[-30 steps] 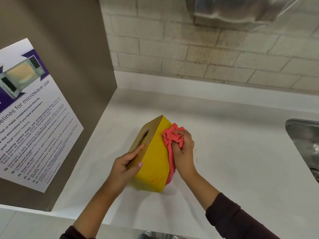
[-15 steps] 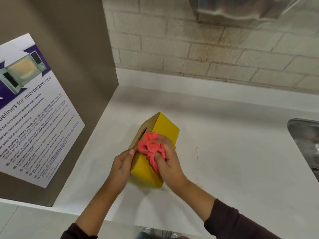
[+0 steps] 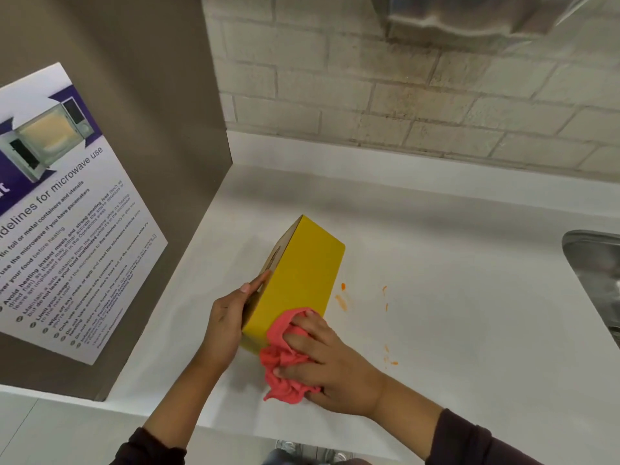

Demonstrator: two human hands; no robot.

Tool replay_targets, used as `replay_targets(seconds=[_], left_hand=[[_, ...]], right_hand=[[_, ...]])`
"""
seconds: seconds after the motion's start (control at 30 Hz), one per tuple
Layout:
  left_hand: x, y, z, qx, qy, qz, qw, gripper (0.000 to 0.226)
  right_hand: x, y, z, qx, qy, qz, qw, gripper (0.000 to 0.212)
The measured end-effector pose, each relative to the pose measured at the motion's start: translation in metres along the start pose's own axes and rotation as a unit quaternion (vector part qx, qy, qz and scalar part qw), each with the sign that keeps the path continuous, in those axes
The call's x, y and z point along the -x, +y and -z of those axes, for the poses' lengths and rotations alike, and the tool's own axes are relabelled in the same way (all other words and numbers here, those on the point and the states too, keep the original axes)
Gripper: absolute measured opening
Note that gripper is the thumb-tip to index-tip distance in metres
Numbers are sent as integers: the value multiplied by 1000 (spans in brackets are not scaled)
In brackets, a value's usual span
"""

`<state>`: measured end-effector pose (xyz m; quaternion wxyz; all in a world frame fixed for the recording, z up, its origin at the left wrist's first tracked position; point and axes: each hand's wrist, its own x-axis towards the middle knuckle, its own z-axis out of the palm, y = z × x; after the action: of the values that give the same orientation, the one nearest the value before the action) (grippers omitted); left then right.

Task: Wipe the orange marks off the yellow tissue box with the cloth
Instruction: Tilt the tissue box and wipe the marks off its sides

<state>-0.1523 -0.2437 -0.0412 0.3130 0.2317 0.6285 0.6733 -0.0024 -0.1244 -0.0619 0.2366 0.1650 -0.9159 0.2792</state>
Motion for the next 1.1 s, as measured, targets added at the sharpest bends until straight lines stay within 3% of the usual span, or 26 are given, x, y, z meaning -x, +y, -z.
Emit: replay_targets(seconds=[0.1, 0.23, 0.4, 0.63, 0.73, 0.83, 1.1], left_hand=[[-1, 1, -2, -5, 0, -9, 1000, 34], [-1, 0, -1, -1, -2, -9, 1000, 33], [-1, -1, -3, -5, -5, -1, 1000, 33], [1, 1, -7, -37, -10, -4, 999, 30], [3, 3, -9, -40, -6, -6, 999, 29], [4, 4, -10, -34, 2, -6, 999, 29], [4, 2, -12, -24, 16, -22, 999, 38]], right_hand=[[9, 4, 5, -16, 8, -7, 1000, 30], [8, 14, 12, -120, 95, -112, 982, 27], [-13, 37, 16, -146, 228, -258, 928, 25], [-65, 61, 40, -224, 328, -368, 841, 34], [-71, 65, 39, -223, 342, -391, 825, 29], [-68, 57, 32, -217, 315, -401, 833, 30], [-41, 4, 7, -177, 236, -296, 909, 31]])
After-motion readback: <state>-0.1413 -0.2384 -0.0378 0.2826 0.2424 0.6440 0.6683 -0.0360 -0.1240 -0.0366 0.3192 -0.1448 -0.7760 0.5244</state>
